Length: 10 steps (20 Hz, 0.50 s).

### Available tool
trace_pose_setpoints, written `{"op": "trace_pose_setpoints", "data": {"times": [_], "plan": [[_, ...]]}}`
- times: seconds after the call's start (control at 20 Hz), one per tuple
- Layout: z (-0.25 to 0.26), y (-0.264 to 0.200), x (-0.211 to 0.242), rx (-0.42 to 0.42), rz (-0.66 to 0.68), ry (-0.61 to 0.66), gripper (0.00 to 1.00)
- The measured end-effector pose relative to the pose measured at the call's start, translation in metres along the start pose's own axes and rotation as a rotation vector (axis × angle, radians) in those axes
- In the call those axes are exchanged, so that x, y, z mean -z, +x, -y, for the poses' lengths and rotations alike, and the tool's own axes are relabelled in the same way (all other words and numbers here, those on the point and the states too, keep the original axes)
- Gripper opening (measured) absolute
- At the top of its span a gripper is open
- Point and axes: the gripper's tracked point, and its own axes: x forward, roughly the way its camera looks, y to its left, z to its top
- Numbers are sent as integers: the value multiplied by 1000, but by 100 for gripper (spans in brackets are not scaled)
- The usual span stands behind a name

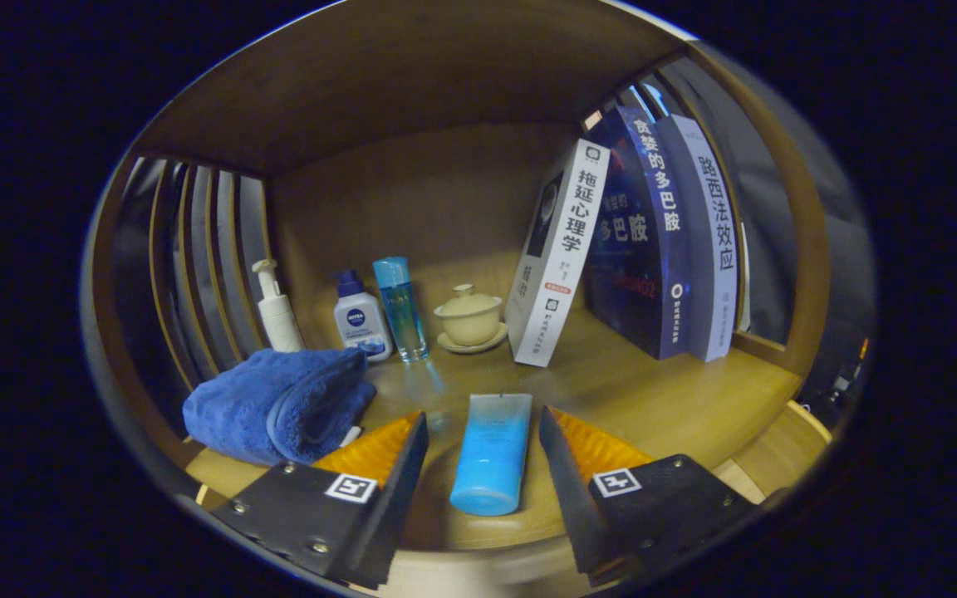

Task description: Pull open the drawer, take out the items inside it, and place them on the countertop above the cabinet.

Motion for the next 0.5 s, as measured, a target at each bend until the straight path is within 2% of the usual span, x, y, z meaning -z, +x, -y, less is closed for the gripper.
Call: {"op": "trace_pose_setpoints", "data": {"times": [0.15, 0.3, 0.5], "plan": [[-9, -21, -13, -21, 8, -63, 79], [-19, -51, -35, -49, 40, -96, 100], [-39, -103, -65, -87, 67, -116, 99]]}}
